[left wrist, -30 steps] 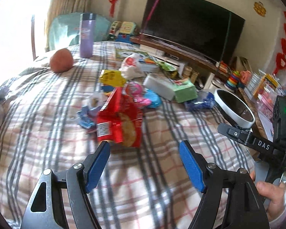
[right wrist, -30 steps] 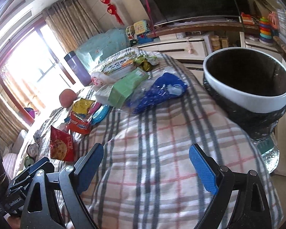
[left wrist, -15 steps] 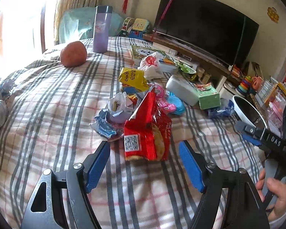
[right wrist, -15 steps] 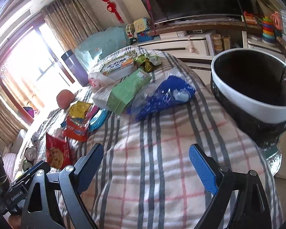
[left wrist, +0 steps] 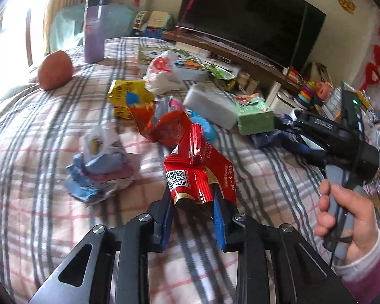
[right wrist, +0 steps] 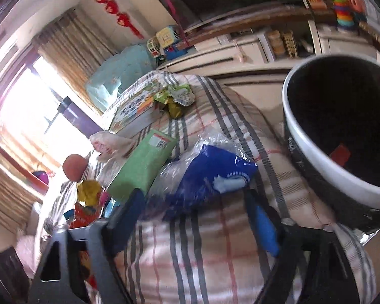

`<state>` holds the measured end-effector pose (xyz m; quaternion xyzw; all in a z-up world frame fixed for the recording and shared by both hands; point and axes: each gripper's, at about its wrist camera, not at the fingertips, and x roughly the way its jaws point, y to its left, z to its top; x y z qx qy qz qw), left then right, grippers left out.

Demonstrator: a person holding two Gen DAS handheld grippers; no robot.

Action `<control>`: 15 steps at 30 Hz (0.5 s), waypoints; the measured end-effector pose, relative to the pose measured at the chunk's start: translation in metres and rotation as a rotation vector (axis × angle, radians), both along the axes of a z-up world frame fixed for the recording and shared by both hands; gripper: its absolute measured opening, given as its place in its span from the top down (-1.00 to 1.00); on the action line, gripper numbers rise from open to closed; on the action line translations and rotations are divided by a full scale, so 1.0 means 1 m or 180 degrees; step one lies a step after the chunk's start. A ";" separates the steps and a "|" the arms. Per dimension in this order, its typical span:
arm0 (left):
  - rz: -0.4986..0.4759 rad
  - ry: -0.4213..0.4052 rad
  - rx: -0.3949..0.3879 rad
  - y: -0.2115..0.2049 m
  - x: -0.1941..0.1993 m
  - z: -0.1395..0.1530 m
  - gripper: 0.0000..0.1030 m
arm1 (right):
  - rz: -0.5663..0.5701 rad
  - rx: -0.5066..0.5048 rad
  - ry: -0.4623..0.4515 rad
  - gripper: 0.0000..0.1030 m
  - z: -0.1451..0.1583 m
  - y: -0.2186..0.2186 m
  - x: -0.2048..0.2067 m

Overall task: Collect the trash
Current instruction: 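Grasp the red snack bag with the left gripper while the right grasps the blue bag, then carry both bags over the bin and open both grippers to drop them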

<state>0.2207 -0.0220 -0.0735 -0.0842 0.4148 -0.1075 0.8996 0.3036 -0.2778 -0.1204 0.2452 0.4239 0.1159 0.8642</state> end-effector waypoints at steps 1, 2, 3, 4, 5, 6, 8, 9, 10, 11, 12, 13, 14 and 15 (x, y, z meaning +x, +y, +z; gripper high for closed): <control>-0.0020 0.0003 0.0003 -0.001 0.002 -0.001 0.52 | 0.0005 0.0055 0.0022 -0.21 -0.003 0.000 0.004; -0.0030 0.0007 0.0001 -0.001 0.003 -0.002 0.53 | 0.0024 0.0095 0.0029 -0.10 -0.005 0.000 0.007; -0.0033 0.0014 -0.0003 -0.001 0.006 -0.003 0.54 | 0.0048 0.0111 0.0018 0.06 -0.006 0.001 0.007; -0.0035 0.0017 -0.0010 -0.001 0.006 -0.003 0.56 | 0.0077 0.0119 -0.0007 0.22 -0.006 0.003 0.007; -0.0039 0.0017 -0.0022 -0.001 0.007 -0.004 0.56 | 0.0099 0.0109 -0.0046 0.30 -0.004 0.004 0.006; -0.0043 0.0011 -0.0041 0.000 0.008 -0.004 0.57 | 0.0117 0.0081 -0.0086 0.35 -0.001 0.006 0.002; -0.0048 -0.0006 -0.0060 0.001 0.008 -0.002 0.60 | 0.0145 0.0018 -0.0151 0.40 0.003 0.009 -0.004; -0.0061 -0.0017 -0.0083 0.001 0.009 -0.001 0.61 | 0.0164 -0.0004 -0.0183 0.42 0.005 0.008 -0.008; -0.0071 -0.0026 -0.0095 0.000 0.006 -0.001 0.62 | 0.0175 -0.0009 -0.0194 0.44 0.007 0.008 -0.011; -0.0085 -0.0039 -0.0105 -0.002 0.005 0.000 0.62 | 0.0184 -0.0016 -0.0209 0.45 0.008 0.006 -0.015; -0.0105 -0.0055 -0.0109 -0.003 0.004 0.001 0.63 | 0.0184 -0.0026 -0.0220 0.45 0.010 0.004 -0.019; -0.0126 -0.0071 -0.0106 -0.004 0.003 0.002 0.64 | 0.0180 -0.0035 -0.0230 0.45 0.011 0.003 -0.023; -0.0146 -0.0083 -0.0104 -0.006 0.002 0.002 0.64 | 0.0178 -0.0056 -0.0247 0.45 0.012 0.001 -0.027; -0.0169 -0.0091 -0.0103 -0.008 0.001 0.003 0.64 | 0.0183 -0.0097 -0.0267 0.46 0.015 0.000 -0.032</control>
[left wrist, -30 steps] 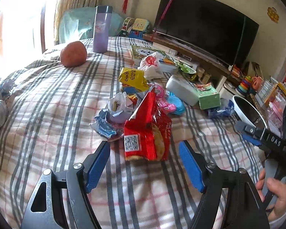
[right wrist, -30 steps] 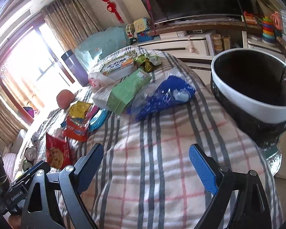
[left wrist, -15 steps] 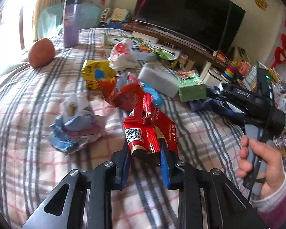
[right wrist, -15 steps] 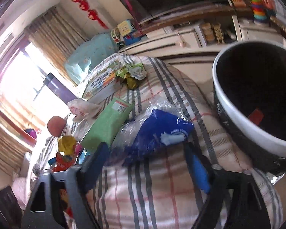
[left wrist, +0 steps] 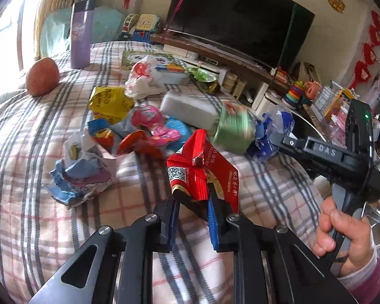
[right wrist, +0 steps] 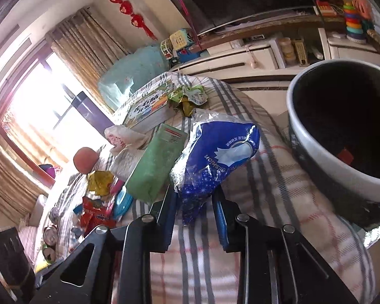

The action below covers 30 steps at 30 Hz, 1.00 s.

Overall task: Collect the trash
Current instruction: 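Carry both bags over the bin and open both grippers to drop them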

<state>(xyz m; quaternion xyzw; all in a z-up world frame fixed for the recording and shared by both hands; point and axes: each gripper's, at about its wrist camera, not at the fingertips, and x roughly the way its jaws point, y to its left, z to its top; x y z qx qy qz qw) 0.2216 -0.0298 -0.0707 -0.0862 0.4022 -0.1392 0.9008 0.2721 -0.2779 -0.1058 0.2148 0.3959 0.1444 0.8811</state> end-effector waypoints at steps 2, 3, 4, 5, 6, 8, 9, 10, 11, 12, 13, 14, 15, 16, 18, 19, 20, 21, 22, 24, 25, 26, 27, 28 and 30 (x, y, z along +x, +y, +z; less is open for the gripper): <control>-0.0044 -0.0012 -0.0001 -0.004 -0.002 0.001 0.67 | 0.0011 -0.0076 -0.0041 0.46 0.004 -0.002 -0.009; -0.0066 -0.0016 -0.0005 -0.006 -0.002 0.001 0.67 | 0.0014 -0.0100 -0.0053 0.46 0.006 -0.004 -0.014; -0.0086 -0.0018 -0.0007 -0.007 -0.001 0.001 0.68 | 0.0017 -0.0102 -0.0058 0.46 0.007 -0.006 -0.017; -0.0107 -0.0022 -0.0010 -0.009 -0.001 0.001 0.68 | 0.0016 -0.0101 -0.0058 0.46 0.008 -0.009 -0.021; -0.0125 -0.0024 -0.0014 -0.011 -0.001 0.002 0.69 | 0.0010 -0.0104 -0.0060 0.46 0.008 -0.011 -0.025; -0.0168 -0.0026 -0.0016 -0.016 0.000 0.003 0.69 | -0.0012 -0.0147 -0.0072 0.46 0.010 -0.016 -0.032; -0.0185 -0.0030 -0.0011 -0.019 0.001 0.003 0.69 | -0.0021 -0.0165 -0.0081 0.46 0.011 -0.018 -0.036; -0.0210 -0.0037 -0.0006 -0.023 0.002 0.003 0.69 | -0.0025 -0.0174 -0.0084 0.46 0.012 -0.021 -0.039; -0.0228 -0.0040 -0.0003 -0.026 0.003 0.004 0.69 | -0.0034 -0.0186 -0.0085 0.46 0.012 -0.023 -0.042; -0.0248 -0.0044 -0.0002 -0.029 0.004 0.004 0.69 | -0.0040 -0.0195 -0.0087 0.46 0.012 -0.025 -0.045; -0.0277 -0.0051 -0.0002 -0.033 0.005 0.005 0.69 | -0.0044 -0.0207 -0.0089 0.46 0.013 -0.027 -0.047; -0.0300 -0.0055 0.0001 -0.036 0.007 0.006 0.69 | -0.0058 -0.0227 -0.0093 0.46 0.013 -0.030 -0.050; -0.0328 -0.0059 0.0006 -0.039 0.009 0.006 0.69 | -0.0070 -0.0240 -0.0098 0.46 0.014 -0.032 -0.052; -0.0342 -0.0063 0.0011 -0.042 0.010 0.007 0.69 | -0.0085 -0.0245 -0.0105 0.46 0.015 -0.035 -0.054; -0.0386 -0.0072 0.0020 -0.048 0.015 0.006 0.69 | -0.0113 -0.0250 -0.0125 0.46 0.017 -0.040 -0.058; -0.0410 -0.0080 0.0025 -0.053 0.016 0.006 0.69 | -0.0126 -0.0254 -0.0136 0.46 0.018 -0.042 -0.060; -0.0437 -0.0086 0.0035 -0.058 0.018 0.007 0.69 | -0.0141 -0.0256 -0.0147 0.46 0.019 -0.044 -0.061; -0.0463 -0.0098 0.0044 -0.062 0.021 0.007 0.69 | -0.0151 -0.0259 -0.0157 0.46 0.020 -0.047 -0.062; -0.0482 -0.0106 0.0053 -0.065 0.022 0.008 0.69 | -0.0170 -0.0264 -0.0166 0.46 0.021 -0.050 -0.063; -0.0525 -0.0117 0.0067 -0.073 0.027 0.008 0.69 | -0.0201 -0.0260 -0.0181 0.46 0.023 -0.055 -0.066; -0.0542 -0.0120 0.0065 -0.077 0.029 0.009 0.69 | -0.0221 -0.0256 -0.0188 0.46 0.024 -0.058 -0.066; -0.0556 -0.0121 0.0066 -0.080 0.032 0.008 0.69 | -0.0241 -0.0256 -0.0195 0.46 0.025 -0.062 -0.067; -0.0578 -0.0125 0.0070 -0.084 0.035 0.009 0.69 | -0.0255 -0.0256 -0.0200 0.46 0.025 -0.064 -0.068; -0.0592 -0.0130 0.0073 -0.087 0.036 0.009 0.69 | -0.0274 -0.0252 -0.0202 0.46 0.026 -0.067 -0.068; -0.0629 -0.0144 0.0087 -0.094 0.041 0.009 0.69 | -0.0315 -0.0237 -0.0203 0.46 0.026 -0.073 -0.068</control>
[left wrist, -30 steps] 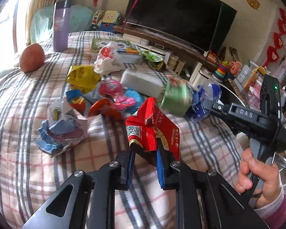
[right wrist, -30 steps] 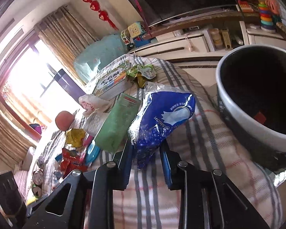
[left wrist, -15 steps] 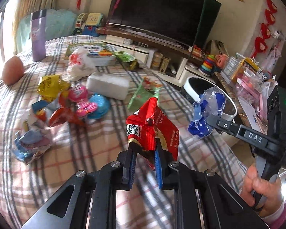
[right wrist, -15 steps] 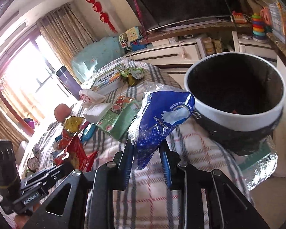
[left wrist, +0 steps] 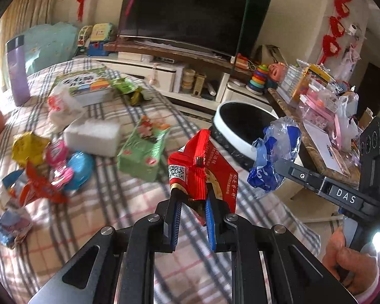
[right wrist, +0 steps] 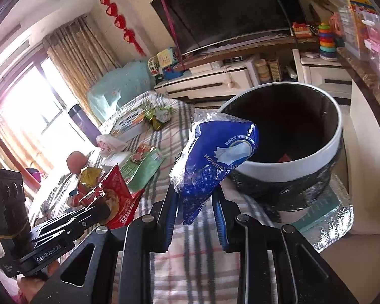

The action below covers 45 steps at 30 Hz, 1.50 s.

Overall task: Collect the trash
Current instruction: 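Carry both bags over the bin and open both grippers to drop them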

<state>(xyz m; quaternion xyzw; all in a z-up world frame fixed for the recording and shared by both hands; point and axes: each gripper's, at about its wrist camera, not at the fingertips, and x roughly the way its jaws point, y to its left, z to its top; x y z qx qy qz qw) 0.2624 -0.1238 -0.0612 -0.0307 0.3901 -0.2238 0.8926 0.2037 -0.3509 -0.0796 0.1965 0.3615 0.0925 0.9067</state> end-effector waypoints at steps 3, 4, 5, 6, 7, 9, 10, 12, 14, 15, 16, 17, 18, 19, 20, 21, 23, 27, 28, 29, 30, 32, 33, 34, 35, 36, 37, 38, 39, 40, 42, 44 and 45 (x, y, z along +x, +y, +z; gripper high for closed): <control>-0.0038 -0.0013 0.0017 -0.009 0.006 0.001 0.69 | -0.0065 0.0013 -0.0008 0.46 0.001 -0.010 0.000; -0.0048 -0.0014 0.0023 -0.011 0.008 0.001 0.69 | -0.0081 0.0012 -0.0014 0.46 0.002 -0.011 -0.001; -0.0053 -0.0015 0.0025 -0.015 0.009 0.001 0.69 | -0.0096 0.0016 -0.0020 0.46 0.002 -0.014 -0.001; -0.0062 -0.0013 0.0026 -0.018 0.011 0.001 0.69 | -0.0119 0.0022 -0.0025 0.46 0.003 -0.018 -0.001; -0.0071 -0.0011 0.0025 -0.021 0.014 0.001 0.69 | -0.0137 0.0022 -0.0031 0.46 0.004 -0.021 -0.001; -0.0087 -0.0018 0.0026 -0.026 0.018 0.001 0.69 | -0.0176 0.0029 -0.0042 0.46 0.005 -0.029 0.000; -0.0097 -0.0025 0.0026 -0.030 0.021 0.002 0.69 | -0.0198 0.0035 -0.0045 0.46 0.006 -0.033 0.001; -0.0116 -0.0039 0.0026 -0.036 0.026 0.003 0.69 | -0.0243 0.0033 -0.0054 0.46 0.007 -0.040 0.002; -0.0125 -0.0055 0.0030 -0.042 0.030 0.004 0.69 | -0.0289 0.0037 -0.0063 0.46 0.008 -0.048 0.004; -0.0131 -0.0057 0.0026 -0.045 0.033 0.004 0.69 | -0.0311 0.0038 -0.0065 0.46 0.008 -0.053 0.005; -0.0139 -0.0056 0.0015 -0.049 0.036 0.005 0.69 | -0.0329 0.0031 -0.0069 0.46 0.009 -0.056 0.006; -0.0147 -0.0057 0.0006 -0.053 0.039 0.005 0.69 | -0.0347 0.0022 -0.0068 0.46 0.009 -0.060 0.008; -0.0154 -0.0057 0.0002 -0.056 0.042 0.006 0.69 | -0.0363 0.0017 -0.0065 0.46 0.010 -0.065 0.010; -0.0164 -0.0058 -0.0008 -0.060 0.046 0.006 0.69 | -0.0372 0.0013 -0.0064 0.46 0.010 -0.069 0.011; -0.0172 -0.0061 -0.0010 -0.063 0.049 0.006 0.69 | -0.0386 0.0002 -0.0059 0.46 0.011 -0.072 0.013; -0.0180 -0.0067 -0.0010 -0.067 0.053 0.006 0.69 | -0.0395 -0.0009 -0.0057 0.46 0.011 -0.075 0.015; -0.0190 -0.0077 -0.0002 -0.072 0.058 0.006 0.69 | -0.0412 -0.0028 -0.0058 0.46 0.012 -0.081 0.018; -0.0214 -0.0074 0.0009 -0.086 0.073 0.004 0.69 | -0.0437 -0.0060 -0.0043 0.45 0.013 -0.091 0.025; -0.0215 -0.0071 0.0011 -0.089 0.076 0.004 0.69 | -0.0438 -0.0068 -0.0036 0.45 0.012 -0.093 0.027; -0.0216 -0.0062 0.0011 -0.092 0.079 0.003 0.69 | -0.0438 -0.0081 -0.0027 0.45 0.012 -0.095 0.029; -0.0219 -0.0053 0.0007 -0.094 0.081 0.003 0.69 | -0.0434 -0.0094 -0.0012 0.45 0.011 -0.097 0.032; -0.0228 -0.0054 0.0010 -0.101 0.087 0.002 0.69 | -0.0435 -0.0116 0.0002 0.45 0.010 -0.100 0.036; -0.0236 -0.0053 0.0020 -0.105 0.091 0.001 0.69 | -0.0438 -0.0132 0.0014 0.45 0.010 -0.102 0.039; -0.0241 -0.0050 0.0026 -0.107 0.093 0.000 0.69 | -0.0436 -0.0136 0.0024 0.45 0.009 -0.104 0.041; -0.0247 -0.0045 0.0035 -0.111 0.096 -0.001 0.69 | -0.0431 -0.0140 0.0033 0.45 0.009 -0.105 0.044; -0.0255 -0.0038 0.0047 -0.114 0.100 -0.002 0.69 | -0.0426 -0.0153 0.0043 0.45 0.008 -0.107 0.046; -0.0266 -0.0029 0.0063 -0.118 0.104 -0.003 0.69 | -0.0422 -0.0172 0.0053 0.45 0.008 -0.108 0.049; -0.0269 -0.0027 0.0074 -0.120 0.106 -0.003 0.69 | -0.0415 -0.0185 0.0065 0.45 0.008 -0.109 0.051; -0.0271 -0.0019 0.0089 -0.124 0.110 -0.005 0.69 | -0.0405 -0.0205 0.0090 0.45 0.007 -0.111 0.055; -0.0273 -0.0013 0.0094 -0.126 0.113 -0.005 0.69 | -0.0399 -0.0220 0.0102 0.45 0.006 -0.111 0.056; -0.0276 -0.0001 0.0114 -0.131 0.119 -0.007 0.69 | -0.0377 -0.0253 0.0131 0.45 0.005 -0.112 0.059; -0.0286 0.0018 0.0128 -0.135 0.124 -0.008 0.69 | -0.0360 -0.0277 0.0154 0.45 0.004 -0.112 0.062; -0.0287 0.0021 0.0129 -0.136 0.124 -0.009 0.69 | -0.0350 -0.0286 0.0172 0.45 0.004 -0.112 0.063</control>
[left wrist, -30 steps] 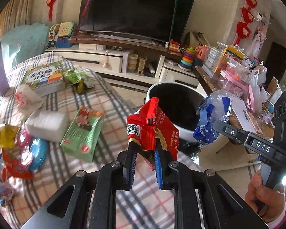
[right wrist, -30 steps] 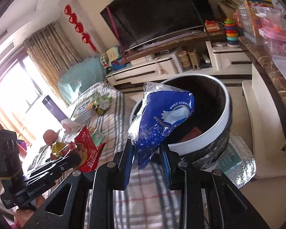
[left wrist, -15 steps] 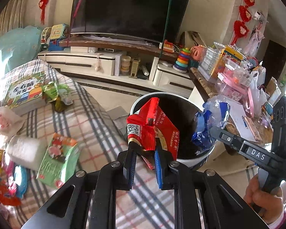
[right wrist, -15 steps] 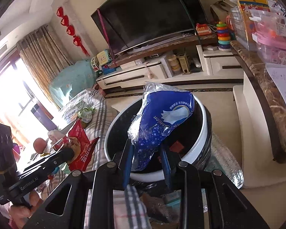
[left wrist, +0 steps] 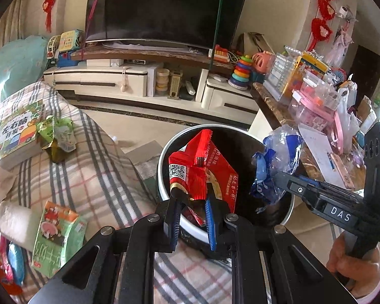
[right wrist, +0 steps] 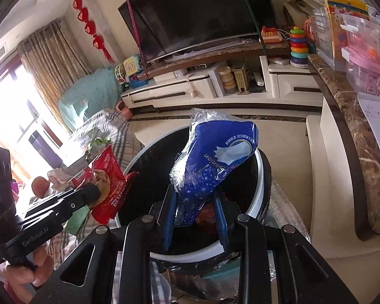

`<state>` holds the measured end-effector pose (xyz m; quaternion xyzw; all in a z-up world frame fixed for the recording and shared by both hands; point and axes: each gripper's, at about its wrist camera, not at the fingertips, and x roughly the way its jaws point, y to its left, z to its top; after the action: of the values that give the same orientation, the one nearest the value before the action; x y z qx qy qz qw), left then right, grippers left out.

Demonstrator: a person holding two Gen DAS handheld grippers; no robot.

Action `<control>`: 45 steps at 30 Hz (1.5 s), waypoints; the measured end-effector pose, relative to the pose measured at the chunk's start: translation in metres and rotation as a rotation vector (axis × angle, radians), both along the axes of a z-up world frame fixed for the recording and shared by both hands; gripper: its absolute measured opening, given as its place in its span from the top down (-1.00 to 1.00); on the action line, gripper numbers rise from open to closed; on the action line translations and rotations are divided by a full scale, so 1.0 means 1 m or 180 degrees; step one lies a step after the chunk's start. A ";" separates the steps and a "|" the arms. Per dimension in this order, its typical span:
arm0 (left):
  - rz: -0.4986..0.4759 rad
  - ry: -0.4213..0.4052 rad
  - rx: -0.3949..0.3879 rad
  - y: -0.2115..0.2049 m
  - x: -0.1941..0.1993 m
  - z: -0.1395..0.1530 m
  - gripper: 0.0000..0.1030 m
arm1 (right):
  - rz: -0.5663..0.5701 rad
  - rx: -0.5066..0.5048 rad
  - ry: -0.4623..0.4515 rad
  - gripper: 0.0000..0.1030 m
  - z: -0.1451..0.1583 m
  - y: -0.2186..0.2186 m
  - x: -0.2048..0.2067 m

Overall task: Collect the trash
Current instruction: 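Carry both bags over the bin and open both grippers to drop them, then move both open grippers back toward the remaining trash on the bed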

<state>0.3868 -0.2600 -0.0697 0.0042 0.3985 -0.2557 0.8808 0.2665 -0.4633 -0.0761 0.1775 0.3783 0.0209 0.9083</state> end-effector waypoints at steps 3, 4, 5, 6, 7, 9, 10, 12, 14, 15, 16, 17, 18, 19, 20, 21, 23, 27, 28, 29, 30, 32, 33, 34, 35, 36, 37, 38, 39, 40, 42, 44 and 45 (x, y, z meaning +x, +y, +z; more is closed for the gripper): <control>-0.0014 0.0013 0.0015 -0.005 0.003 -0.002 0.69 | 0.0034 -0.0017 0.0060 0.44 -0.003 -0.002 0.004; -0.0019 0.0015 0.0024 -0.007 0.004 -0.003 0.69 | 0.0044 -0.0018 0.0073 0.44 -0.003 -0.002 0.006; -0.0022 0.0018 0.0031 -0.008 0.004 -0.003 0.69 | 0.0053 -0.0023 0.0090 0.44 -0.004 -0.002 0.007; -0.0028 0.0029 0.0038 -0.010 0.005 -0.004 0.69 | 0.0059 -0.0035 0.0104 0.43 -0.005 -0.003 0.008; -0.0026 0.0041 0.0049 -0.011 0.007 -0.005 0.62 | 0.0064 -0.0043 0.0111 0.41 -0.005 -0.002 0.009; -0.0012 0.0095 0.0048 -0.012 0.011 -0.007 0.33 | 0.0072 -0.0055 0.0131 0.38 -0.007 -0.002 0.009; 0.0015 0.0112 0.0039 -0.012 0.012 -0.007 0.04 | 0.0077 -0.0063 0.0140 0.37 -0.007 -0.002 0.010; 0.0062 0.0091 0.0020 -0.010 0.012 -0.005 -0.04 | 0.0076 -0.0076 0.0156 0.22 -0.008 -0.003 0.012; 0.0079 0.0088 0.0018 -0.008 0.011 -0.004 -0.04 | 0.0068 -0.0072 0.0175 0.12 -0.009 -0.005 0.014; 0.0095 0.0088 0.0013 -0.005 0.009 -0.004 -0.04 | 0.0060 -0.0063 0.0172 0.06 -0.009 -0.006 0.013; 0.0103 0.0087 0.0008 -0.002 0.006 -0.005 -0.05 | 0.0053 -0.0059 0.0167 0.01 -0.008 -0.007 0.013; 0.0114 0.0085 0.0006 0.001 0.004 -0.005 -0.08 | 0.0043 -0.0057 0.0160 -0.01 -0.007 -0.008 0.011; 0.0137 0.0080 0.0006 0.005 0.000 -0.004 -0.11 | 0.0034 -0.0055 0.0152 -0.04 -0.007 -0.008 0.010; 0.0152 0.0076 0.0003 0.009 -0.003 -0.004 -0.20 | 0.0026 -0.0050 0.0143 -0.08 -0.006 -0.008 0.008; 0.0179 0.0071 -0.0008 0.015 -0.008 -0.004 -0.29 | 0.0014 -0.0039 0.0132 -0.10 -0.005 -0.007 0.006; 0.0190 0.0062 -0.0017 0.022 -0.014 -0.004 -0.32 | 0.0003 -0.0019 0.0113 -0.19 -0.004 -0.007 0.003; 0.0222 0.0039 -0.0004 0.034 -0.025 -0.004 -0.39 | -0.0008 0.0013 0.0070 -0.48 -0.002 -0.004 -0.001; 0.0305 0.0029 0.0017 0.056 -0.049 -0.004 -0.44 | -0.0013 0.0064 -0.0041 -0.77 0.001 0.012 -0.017; 0.0338 0.0033 0.0020 0.064 -0.057 -0.005 -0.46 | 0.0004 0.0081 -0.0041 -0.77 0.001 0.016 -0.020; 0.0359 0.0037 0.0021 0.070 -0.062 -0.005 -0.46 | 0.0027 0.0107 -0.0035 -0.77 0.001 0.021 -0.022; 0.0382 0.0043 0.0017 0.077 -0.068 -0.005 -0.46 | 0.0053 0.0136 -0.0028 -0.78 0.001 0.027 -0.025; 0.0437 0.0064 0.0003 0.091 -0.080 -0.005 -0.46 | 0.0099 0.0162 -0.0027 -0.79 0.000 0.040 -0.031; 0.0456 0.0074 -0.0005 0.098 -0.085 -0.004 -0.46 | 0.0115 0.0165 -0.0029 -0.81 0.000 0.045 -0.034; 0.0479 0.0076 -0.0012 0.106 -0.092 -0.004 -0.46 | 0.0144 0.0175 -0.0028 -0.82 0.000 0.052 -0.036; 0.0496 0.0071 -0.0010 0.110 -0.097 -0.004 -0.46 | 0.0168 0.0184 -0.0026 -0.83 -0.002 0.057 -0.038; 0.0532 0.0058 0.0002 0.118 -0.105 -0.003 -0.47 | 0.0195 0.0194 -0.0020 -0.83 -0.002 0.064 -0.040; 0.0556 0.0052 0.0015 0.124 -0.109 -0.002 -0.49 | 0.0221 0.0203 -0.0008 -0.83 -0.003 0.070 -0.042; 0.0580 0.0055 0.0021 0.129 -0.115 -0.003 -0.51 | 0.0242 0.0213 0.0001 -0.83 -0.003 0.075 -0.045; 0.0604 0.0066 0.0017 0.135 -0.120 -0.003 -0.52 | 0.0267 0.0225 0.0015 -0.83 -0.004 0.081 -0.046; 0.0634 0.0082 0.0005 0.142 -0.126 -0.003 -0.52 | 0.0295 0.0234 0.0031 -0.83 -0.005 0.086 -0.048; 0.0717 0.0115 -0.0016 0.159 -0.138 -0.005 -0.52 | 0.0343 0.0238 0.0048 -0.83 -0.007 0.098 -0.051; 0.0798 0.0132 -0.0040 0.173 -0.147 -0.004 -0.52 | 0.0384 0.0243 0.0045 -0.83 -0.008 0.107 -0.054; 0.0830 0.0138 -0.0049 0.178 -0.150 -0.003 -0.52 | 0.0408 0.0245 0.0040 -0.83 -0.009 0.112 -0.056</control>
<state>0.2364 -0.0818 -0.0730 -0.0599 0.4126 -0.1422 0.8977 0.2110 -0.3516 -0.0850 0.1879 0.3934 0.0924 0.8952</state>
